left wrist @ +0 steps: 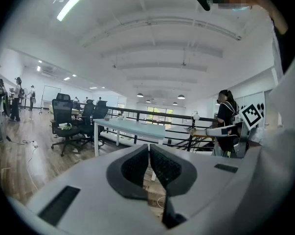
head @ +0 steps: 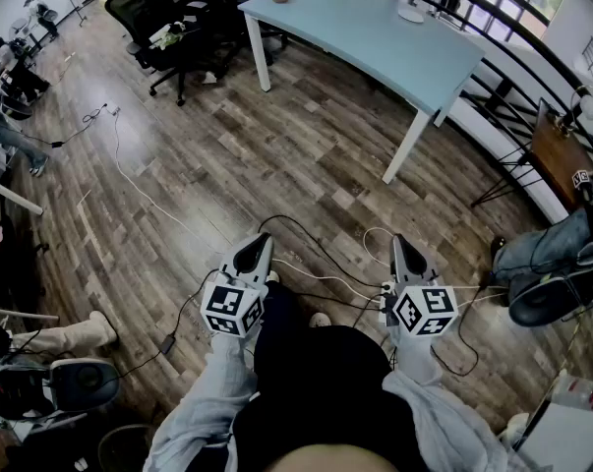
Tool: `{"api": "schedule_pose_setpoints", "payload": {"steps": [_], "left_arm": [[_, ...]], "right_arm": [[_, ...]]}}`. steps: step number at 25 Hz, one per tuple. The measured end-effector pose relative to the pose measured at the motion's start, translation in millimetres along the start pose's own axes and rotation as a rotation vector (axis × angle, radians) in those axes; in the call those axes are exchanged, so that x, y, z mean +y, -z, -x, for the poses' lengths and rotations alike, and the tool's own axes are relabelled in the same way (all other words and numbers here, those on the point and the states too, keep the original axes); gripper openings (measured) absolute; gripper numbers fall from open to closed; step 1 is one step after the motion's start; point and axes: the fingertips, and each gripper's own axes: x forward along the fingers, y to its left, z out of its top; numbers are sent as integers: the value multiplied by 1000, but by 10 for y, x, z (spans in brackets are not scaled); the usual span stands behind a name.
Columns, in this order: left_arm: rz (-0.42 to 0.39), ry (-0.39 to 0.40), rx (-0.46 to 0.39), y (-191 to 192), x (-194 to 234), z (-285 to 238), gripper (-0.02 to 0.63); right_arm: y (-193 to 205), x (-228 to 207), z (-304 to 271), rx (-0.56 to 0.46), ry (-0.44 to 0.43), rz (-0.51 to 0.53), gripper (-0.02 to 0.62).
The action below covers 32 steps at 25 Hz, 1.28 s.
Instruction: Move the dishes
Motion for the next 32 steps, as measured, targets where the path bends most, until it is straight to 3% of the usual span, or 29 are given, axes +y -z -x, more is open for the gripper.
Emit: {"api": "schedule_pose_setpoints", "payload": {"steps": [4, 9, 17, 25, 32], "left_arm": [[2, 2, -6, 0, -155, 31, 25], [9, -1, -11, -5, -219, 92, 25], [-12, 20, 25, 91, -355, 84, 25], [12, 18, 27, 106, -184, -225, 25], [21, 11, 13, -55, 263, -871, 25]], "right_arm": [[9, -79, 109, -13, 9, -34, 8], [34, -102, 201, -5, 36, 26, 9], [155, -132, 224, 0, 27, -69, 9], [92, -231, -73, 7, 34, -78, 8], [-181, -344, -764, 13, 20, -62, 9]]}}
